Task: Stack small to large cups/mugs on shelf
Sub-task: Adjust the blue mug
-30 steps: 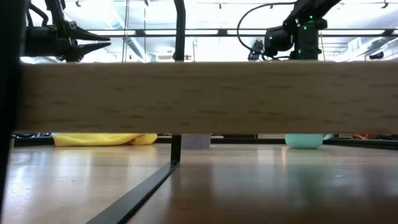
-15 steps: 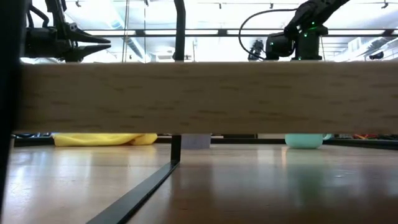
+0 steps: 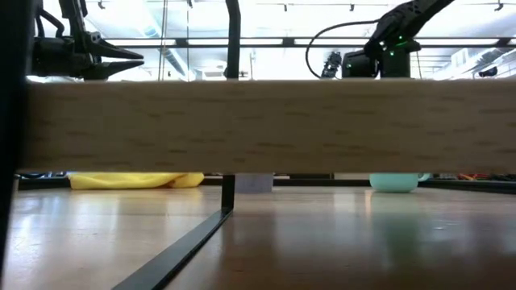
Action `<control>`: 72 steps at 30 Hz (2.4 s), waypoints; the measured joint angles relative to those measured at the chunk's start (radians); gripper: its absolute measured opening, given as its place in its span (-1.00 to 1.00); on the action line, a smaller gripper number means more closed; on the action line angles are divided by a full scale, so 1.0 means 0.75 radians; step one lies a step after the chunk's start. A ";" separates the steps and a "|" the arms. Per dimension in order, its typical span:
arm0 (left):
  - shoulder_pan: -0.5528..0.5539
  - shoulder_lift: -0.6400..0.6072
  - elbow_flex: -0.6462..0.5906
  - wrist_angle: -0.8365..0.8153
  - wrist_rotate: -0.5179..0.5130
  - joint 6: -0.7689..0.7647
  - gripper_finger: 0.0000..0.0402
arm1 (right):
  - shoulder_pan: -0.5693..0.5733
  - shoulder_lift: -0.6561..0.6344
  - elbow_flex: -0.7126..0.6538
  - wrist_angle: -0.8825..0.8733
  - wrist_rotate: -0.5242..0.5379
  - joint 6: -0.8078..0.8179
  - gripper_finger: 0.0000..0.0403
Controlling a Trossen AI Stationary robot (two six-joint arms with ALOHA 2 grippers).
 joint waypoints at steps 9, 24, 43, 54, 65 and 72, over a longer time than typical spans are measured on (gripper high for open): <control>0.000 0.000 0.000 0.001 0.000 0.000 -0.84 | 0.114 0.004 -0.054 0.045 -0.012 0.356 -0.66; 0.000 0.000 0.000 0.002 -0.010 -0.012 -0.87 | 0.379 0.004 -0.115 0.215 -0.055 1.104 -0.94; 0.000 0.000 0.000 0.003 -0.181 0.002 -0.94 | 0.623 0.004 -0.115 0.329 0.139 1.775 -0.97; 0.000 0.000 0.000 0.003 -0.181 0.002 -0.90 | 0.625 0.004 -0.115 0.317 0.113 1.758 -0.93; 0.000 0.000 0.000 0.003 -0.181 -0.003 -0.91 | 0.625 0.004 -0.115 0.319 0.139 1.688 -0.71; 0.000 0.000 0.000 0.003 -0.181 -0.003 -0.89 | 0.625 0.003 -0.115 0.321 0.139 1.663 -0.60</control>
